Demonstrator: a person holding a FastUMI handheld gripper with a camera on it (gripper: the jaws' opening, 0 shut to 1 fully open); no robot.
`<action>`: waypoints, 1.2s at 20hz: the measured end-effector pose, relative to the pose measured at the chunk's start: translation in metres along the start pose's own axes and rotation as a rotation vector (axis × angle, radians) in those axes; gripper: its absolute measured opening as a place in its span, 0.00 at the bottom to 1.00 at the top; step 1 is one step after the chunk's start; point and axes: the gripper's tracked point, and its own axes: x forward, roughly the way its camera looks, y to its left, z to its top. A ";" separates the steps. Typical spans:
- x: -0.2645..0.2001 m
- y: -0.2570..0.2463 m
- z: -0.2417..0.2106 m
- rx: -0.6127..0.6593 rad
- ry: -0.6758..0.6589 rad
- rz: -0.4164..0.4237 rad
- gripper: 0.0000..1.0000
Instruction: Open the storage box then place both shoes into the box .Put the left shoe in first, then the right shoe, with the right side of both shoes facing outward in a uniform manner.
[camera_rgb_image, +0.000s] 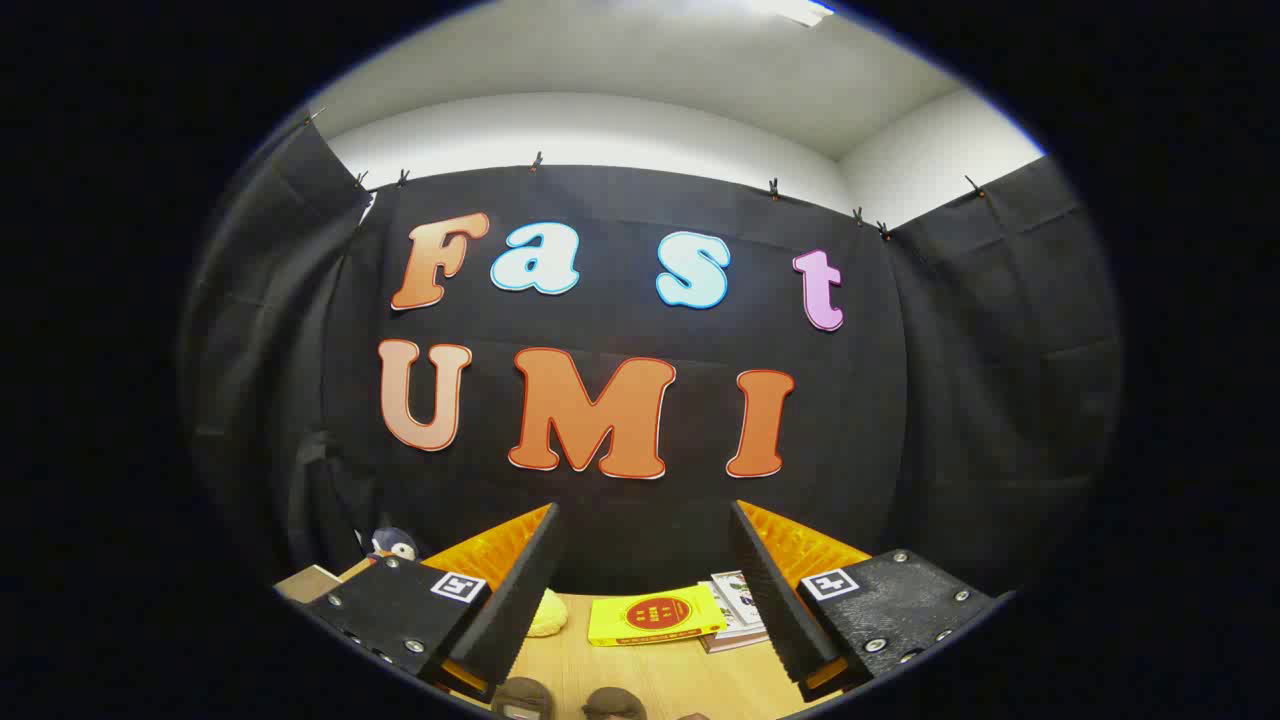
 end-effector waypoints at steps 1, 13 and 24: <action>0.001 0.002 -0.003 0.003 0.006 0.007 0.99; 0.003 0.026 -0.027 0.015 0.051 0.098 0.99; -0.006 0.059 -0.021 0.029 -0.005 0.219 0.98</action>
